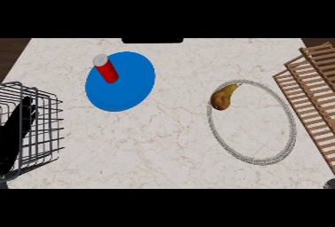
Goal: Pick the cupcake from the placemat and place it in the tiered shelf
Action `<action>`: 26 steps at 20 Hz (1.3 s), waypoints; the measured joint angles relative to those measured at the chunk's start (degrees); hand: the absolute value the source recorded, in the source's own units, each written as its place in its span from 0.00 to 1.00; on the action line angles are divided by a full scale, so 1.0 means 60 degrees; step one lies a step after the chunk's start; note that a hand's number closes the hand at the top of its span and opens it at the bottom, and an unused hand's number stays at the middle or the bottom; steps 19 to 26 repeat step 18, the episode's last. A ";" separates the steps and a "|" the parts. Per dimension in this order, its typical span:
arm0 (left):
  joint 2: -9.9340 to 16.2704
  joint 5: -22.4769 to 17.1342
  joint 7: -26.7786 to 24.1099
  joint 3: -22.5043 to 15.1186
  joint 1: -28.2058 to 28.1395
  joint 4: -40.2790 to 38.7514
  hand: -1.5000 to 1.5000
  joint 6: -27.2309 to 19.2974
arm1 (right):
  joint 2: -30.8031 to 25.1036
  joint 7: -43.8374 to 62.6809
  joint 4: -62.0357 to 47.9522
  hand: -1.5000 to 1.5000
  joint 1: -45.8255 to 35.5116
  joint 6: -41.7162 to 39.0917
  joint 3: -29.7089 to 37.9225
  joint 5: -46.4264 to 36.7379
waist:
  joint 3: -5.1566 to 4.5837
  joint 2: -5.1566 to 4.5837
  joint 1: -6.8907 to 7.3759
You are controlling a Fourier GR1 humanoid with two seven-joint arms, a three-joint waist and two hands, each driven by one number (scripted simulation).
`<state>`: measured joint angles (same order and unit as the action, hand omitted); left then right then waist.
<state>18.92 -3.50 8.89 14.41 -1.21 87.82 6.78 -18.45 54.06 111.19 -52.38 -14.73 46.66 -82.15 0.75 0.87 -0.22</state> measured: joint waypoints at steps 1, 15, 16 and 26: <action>0.0003 0.0029 -0.0132 0.0044 0.0036 -0.0103 0.50 0.0006 | -0.0094 0.0003 0.0270 0.00 -0.0105 -0.0157 -0.0031 0.0100 | 0.0008 0.0012 -0.0028; -0.0079 0.0108 0.0056 0.0443 -0.0539 0.0197 0.50 0.0035 | -0.1122 -0.0295 0.4894 0.00 -0.1245 -0.4699 -0.0019 -0.0677 | -0.0073 0.0285 -0.0594; -0.0093 0.0127 0.0079 0.0467 -0.0581 0.0234 0.50 0.0015 | -0.1173 -0.0371 0.4986 0.00 -0.1373 -0.5060 -0.0017 -0.0800 | -0.0080 0.0301 -0.0630; -0.0063 0.0107 0.0161 0.0568 -0.0631 0.0243 0.50 0.0017 | -0.1326 -0.0575 0.5118 0.00 -0.1630 -0.5771 0.0064 -0.0975 | -0.0093 0.0353 -0.0763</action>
